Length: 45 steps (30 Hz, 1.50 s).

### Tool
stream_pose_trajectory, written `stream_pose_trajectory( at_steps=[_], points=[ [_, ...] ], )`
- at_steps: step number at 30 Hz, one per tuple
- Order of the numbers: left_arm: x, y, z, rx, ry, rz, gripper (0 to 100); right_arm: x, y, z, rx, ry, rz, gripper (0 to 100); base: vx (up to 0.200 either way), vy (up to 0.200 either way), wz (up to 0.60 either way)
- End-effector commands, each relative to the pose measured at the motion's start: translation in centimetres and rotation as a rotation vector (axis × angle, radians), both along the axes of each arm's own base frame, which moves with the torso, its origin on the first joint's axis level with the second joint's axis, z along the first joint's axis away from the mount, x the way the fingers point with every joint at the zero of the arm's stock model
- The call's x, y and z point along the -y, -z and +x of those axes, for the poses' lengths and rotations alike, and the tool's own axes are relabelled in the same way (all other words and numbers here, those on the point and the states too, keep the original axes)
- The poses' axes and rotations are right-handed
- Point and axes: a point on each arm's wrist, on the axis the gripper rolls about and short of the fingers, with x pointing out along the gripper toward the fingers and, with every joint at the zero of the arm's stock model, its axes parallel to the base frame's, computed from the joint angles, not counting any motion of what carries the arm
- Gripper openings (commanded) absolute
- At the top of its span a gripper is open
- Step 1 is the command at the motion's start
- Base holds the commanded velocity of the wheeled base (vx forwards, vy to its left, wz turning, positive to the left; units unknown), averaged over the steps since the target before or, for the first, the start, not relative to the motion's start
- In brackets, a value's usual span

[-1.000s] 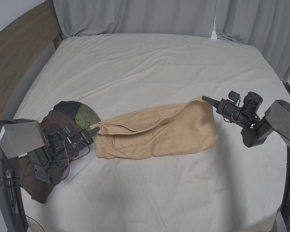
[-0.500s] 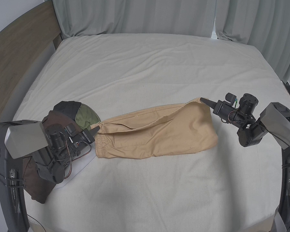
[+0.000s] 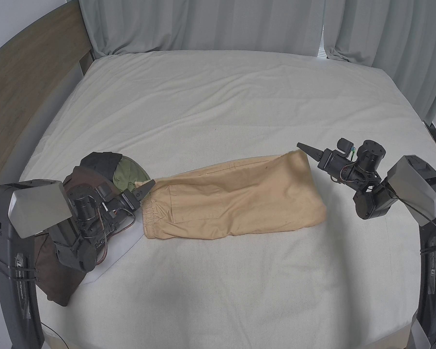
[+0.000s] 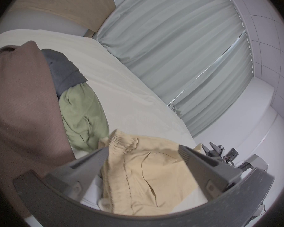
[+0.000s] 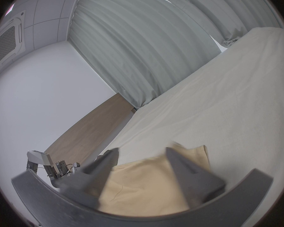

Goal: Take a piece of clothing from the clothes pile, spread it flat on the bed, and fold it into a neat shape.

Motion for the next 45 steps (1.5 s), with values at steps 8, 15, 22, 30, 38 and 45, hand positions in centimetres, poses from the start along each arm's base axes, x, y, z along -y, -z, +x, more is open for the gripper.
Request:
stream_pose_trajectory(
  at_steps=[8,15,22,30,38,45],
  points=[
    [-1.5,0.0,0.9,0.020,-0.078,-0.008,100,-0.2,0.2,-0.1,-0.012,0.003,-0.001,100,0.000,0.000,0.00],
    [-1.5,-1.6,-0.4,0.026,-0.065,-0.016,100,-1.2,-1.6,-2.0,-0.015,-0.019,-0.005,100,0.000,0.000,0.00],
    [-1.2,-3.7,-2.4,0.037,-0.045,-0.013,100,-1.1,-3.8,-4.8,-0.027,-0.022,-0.006,100,0.000,0.000,0.00],
    [-1.3,-5.5,-4.6,0.045,0.009,-0.007,100,0.0,-2.8,-9.7,-0.099,0.001,-0.014,100,0.000,0.000,0.00],
    [-1.7,-5.5,-5.2,0.112,0.006,0.162,100,-0.2,-1.0,-11.5,-0.116,-0.008,-0.017,100,0.000,0.000,0.00],
    [-1.9,-5.4,-5.4,0.228,0.003,0.429,100,-0.5,-0.8,-12.1,-0.135,-0.017,-0.020,100,0.000,0.000,0.00]
  ],
)
